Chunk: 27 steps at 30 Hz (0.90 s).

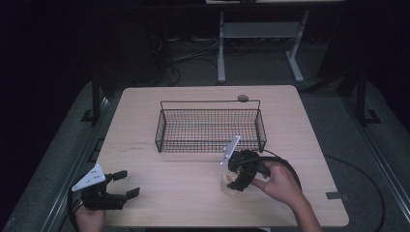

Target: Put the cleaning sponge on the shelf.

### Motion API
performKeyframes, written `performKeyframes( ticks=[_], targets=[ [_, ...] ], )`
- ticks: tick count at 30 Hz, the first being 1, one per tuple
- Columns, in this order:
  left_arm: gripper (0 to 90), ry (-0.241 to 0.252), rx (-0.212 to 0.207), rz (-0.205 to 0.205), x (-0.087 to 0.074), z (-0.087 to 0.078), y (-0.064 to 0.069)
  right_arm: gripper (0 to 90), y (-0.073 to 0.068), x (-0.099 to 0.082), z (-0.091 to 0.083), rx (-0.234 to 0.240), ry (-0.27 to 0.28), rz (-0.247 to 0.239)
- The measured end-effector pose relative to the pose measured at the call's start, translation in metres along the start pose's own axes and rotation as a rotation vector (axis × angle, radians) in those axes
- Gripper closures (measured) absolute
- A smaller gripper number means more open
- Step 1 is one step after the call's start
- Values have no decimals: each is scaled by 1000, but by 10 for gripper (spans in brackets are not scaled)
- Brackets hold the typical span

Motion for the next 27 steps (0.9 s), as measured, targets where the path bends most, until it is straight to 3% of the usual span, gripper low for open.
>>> performKeyframes(
  ticks=[14, 27],
  targets=[
    [134, 0, -1, 1, 0, 1, 0, 297, 5, 3, -12, 14, 16, -10],
    [134, 2, 0, 0, 0, 1, 0, 298, 19, 10, -28, 31, 30, -6]
  ],
)
Point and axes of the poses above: each handheld gripper's, and its own axes: z roughly forward along the jaws, x roughly out of its top, y roughly to its right, the point moved 2 cm from there along z, roughly forward along the jaws, and after that the axes turned 6 degrees about -x, right-handed, at the moved point
